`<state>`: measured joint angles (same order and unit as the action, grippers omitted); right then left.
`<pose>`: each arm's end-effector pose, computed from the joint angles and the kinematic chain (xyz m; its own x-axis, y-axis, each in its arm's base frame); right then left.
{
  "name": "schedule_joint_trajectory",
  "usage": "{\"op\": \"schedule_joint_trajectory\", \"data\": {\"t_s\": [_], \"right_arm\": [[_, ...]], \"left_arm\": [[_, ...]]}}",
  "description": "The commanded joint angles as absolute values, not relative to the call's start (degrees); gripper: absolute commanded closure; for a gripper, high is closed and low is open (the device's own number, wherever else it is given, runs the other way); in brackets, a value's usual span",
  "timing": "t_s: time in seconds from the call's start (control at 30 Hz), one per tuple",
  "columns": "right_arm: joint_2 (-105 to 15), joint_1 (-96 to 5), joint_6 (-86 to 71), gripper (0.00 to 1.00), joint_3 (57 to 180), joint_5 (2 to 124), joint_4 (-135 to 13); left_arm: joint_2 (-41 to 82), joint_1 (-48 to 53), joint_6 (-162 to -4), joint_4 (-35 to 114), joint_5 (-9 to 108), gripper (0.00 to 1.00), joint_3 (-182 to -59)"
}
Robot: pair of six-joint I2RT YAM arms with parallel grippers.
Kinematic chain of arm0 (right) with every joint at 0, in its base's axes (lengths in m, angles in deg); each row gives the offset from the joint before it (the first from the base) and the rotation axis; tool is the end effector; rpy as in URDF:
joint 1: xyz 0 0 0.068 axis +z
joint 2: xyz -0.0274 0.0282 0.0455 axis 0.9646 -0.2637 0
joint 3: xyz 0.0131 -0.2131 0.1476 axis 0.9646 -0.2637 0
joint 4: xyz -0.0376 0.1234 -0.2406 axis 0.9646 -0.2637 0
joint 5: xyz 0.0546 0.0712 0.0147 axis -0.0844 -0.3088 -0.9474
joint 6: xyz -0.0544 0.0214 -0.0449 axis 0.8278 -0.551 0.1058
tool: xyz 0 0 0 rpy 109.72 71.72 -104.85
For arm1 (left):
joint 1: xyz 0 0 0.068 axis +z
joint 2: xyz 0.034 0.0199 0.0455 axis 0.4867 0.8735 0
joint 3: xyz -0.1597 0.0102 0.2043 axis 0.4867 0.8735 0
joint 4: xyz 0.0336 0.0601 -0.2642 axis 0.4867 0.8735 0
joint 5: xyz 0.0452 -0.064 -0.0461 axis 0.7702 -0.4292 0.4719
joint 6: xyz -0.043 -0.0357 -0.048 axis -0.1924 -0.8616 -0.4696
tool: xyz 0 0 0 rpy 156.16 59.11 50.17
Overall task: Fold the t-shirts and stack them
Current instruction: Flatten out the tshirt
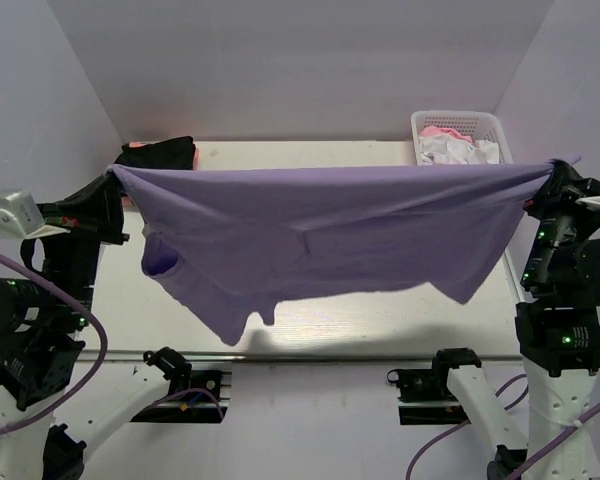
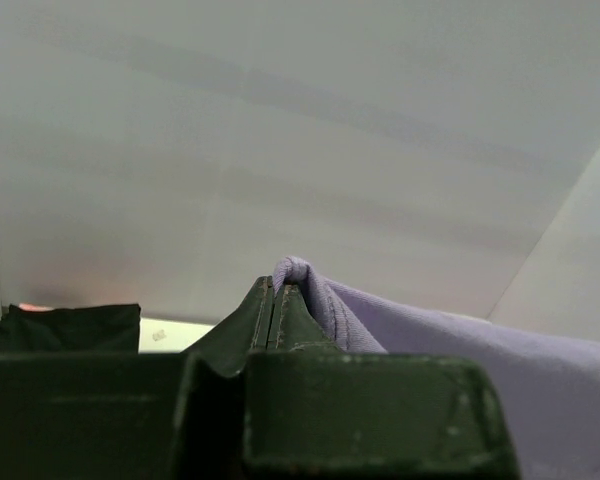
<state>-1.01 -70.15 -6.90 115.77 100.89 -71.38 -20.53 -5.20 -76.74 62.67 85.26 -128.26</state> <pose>0.1110 -0.0222 0.5177 0.4577 0.1344 -0.8789 0.3372 0.8884 0.3115 0.0715 -0.0144 0.5331 0.3235 -0.3230 -0.8894 0.1850 0.9434 -0.2753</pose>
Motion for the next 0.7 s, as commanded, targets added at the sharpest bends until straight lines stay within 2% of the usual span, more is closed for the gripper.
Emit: {"op": "schedule_joint_trajectory", "data": {"t_s": [0.0, 0.1, 0.23, 0.4, 0.53, 0.67], "right_arm": [[-2.87, -70.67, -8.06, 1.0, 114.94, 102.34, -71.5], [-6.65, -70.58, -9.81, 1.0, 112.49, 100.32, -70.98], [-12.97, -70.75, -12.45, 1.0, 105.63, 95.06, -67.2], [-22.56, -70.67, -15.44, 1.0, 99.83, 88.02, -62.28], [-35.98, -70.67, -15.44, 1.0, 101.47, 85.99, -60.69], [-46.09, -70.66, -14.83, 1.0, 105.26, 86.08, -60.78]], "left_arm": [[-20.81, -4.62, -77.0, 61.14, 86.9, 1.0, -127.14], [-16.6, -4.62, -77.0, 59.64, 89.01, 1.0, -123.72], [-11.76, -5.76, -79.54, 57.18, 100.59, 1.0, -117.83], [-1.93, -4.45, -82.1, 52.71, 105.62, 1.0, -108.88], [8.07, -2.79, -81.22, 47.15, 109.4, 1.0, -107.27], [17.75, 0.55, -80.69, 43.04, 107.91, 1.0, -109.55]]}}
